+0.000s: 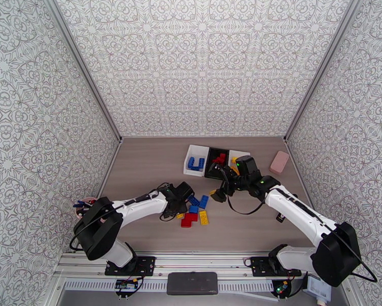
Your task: Sort the legos into containers by color
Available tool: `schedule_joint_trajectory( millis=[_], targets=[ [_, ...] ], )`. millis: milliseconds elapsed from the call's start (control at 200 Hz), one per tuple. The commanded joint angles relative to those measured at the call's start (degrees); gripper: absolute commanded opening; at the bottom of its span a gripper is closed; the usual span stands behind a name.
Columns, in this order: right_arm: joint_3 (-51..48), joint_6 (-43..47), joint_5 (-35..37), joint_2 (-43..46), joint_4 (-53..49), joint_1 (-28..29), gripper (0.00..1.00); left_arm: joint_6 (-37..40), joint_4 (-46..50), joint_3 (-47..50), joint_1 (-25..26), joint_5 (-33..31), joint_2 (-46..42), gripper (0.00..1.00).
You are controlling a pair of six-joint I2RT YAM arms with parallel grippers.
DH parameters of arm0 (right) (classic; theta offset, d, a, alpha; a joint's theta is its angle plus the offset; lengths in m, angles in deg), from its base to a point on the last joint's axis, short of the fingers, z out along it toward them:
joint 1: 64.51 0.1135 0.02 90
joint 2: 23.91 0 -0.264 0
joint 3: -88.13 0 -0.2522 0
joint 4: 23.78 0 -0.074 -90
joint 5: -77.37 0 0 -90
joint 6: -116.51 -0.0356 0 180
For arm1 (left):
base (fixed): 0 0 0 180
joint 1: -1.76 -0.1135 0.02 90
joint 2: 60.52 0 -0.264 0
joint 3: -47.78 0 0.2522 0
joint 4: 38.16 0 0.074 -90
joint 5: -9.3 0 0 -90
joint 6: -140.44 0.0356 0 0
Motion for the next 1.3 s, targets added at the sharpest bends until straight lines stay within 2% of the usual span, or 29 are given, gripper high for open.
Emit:
schedule_joint_trajectory(
  millis=[0,340,620,925,1120,1295],
  targets=[
    [1.64,0.92,-0.68,-0.49,-1.43,0.35,1.0,0.56,-0.74,-0.26,-0.71,1.94,0.89,0.55],
    [1.62,0.89,-0.44,0.31,-1.64,0.29,0.99,1.29,-0.53,-0.41,-0.82,2.45,1.02,0.33],
    [1.11,0.79,-0.5,2.36,-1.71,0.29,1.0,3.06,-0.25,-1.91,-0.57,-0.06,-2.52,0.29],
    [-1.06,-1.96,3.01,6.56,1.55,-0.53,1.0,16.33,-6.66,-7.79,-1.79,-2.19,-5.42,0.29],
    [-2.7,-2.79,3.68,9.94,0.99,-3.49,1.0,29.88,-20.93,-11.29,-1.98,3.3,-4.86,0.29],
    [-4.41,-6.02,6.3,13.28,1.7,-5.93,1.0,38.83,-30.65,-17.77,-2.27,8.32,-0.33,0.29]
  ],
)
